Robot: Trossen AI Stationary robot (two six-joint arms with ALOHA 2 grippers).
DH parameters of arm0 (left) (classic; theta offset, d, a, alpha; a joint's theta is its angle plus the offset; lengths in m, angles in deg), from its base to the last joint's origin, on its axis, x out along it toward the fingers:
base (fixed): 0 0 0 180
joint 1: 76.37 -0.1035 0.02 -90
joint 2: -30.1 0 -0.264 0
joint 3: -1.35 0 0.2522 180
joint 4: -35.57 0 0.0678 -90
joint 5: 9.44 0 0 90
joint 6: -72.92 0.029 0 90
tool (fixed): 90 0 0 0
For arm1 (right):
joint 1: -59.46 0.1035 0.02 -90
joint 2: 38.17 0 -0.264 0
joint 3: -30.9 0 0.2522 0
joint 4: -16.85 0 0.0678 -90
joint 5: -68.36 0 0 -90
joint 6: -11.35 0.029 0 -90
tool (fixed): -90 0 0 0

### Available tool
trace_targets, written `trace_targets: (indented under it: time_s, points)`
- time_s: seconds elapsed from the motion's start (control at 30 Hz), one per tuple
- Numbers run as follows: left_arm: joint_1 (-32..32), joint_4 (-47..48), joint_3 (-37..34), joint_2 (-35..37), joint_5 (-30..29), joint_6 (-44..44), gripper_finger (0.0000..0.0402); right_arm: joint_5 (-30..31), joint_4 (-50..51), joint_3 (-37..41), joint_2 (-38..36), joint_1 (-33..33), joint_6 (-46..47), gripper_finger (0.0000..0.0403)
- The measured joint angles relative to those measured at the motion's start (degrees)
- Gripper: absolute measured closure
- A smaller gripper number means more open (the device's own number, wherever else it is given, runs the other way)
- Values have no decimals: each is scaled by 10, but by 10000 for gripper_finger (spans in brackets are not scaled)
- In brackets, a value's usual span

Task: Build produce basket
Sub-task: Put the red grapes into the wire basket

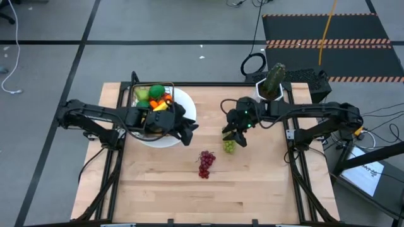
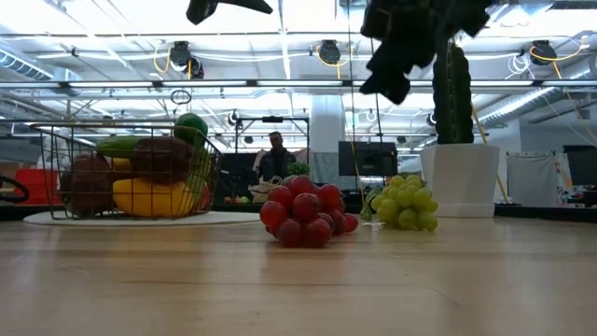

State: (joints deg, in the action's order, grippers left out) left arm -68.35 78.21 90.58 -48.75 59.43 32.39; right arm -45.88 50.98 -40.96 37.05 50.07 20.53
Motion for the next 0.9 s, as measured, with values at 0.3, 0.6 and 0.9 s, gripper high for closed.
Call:
trace_targets:
  time_s: [0.3,0.6,0.9]
  points:
    - [14,27,0,-11,0,-52,270,-2,-121,113,-1,5,2,222]
    - [9,-34,0,-90,2,-18,206,-31,-120,122,-5,5,8,222]
    - [2,-75,0,-188,42,59,115,-29,-114,122,-56,3,17,222]
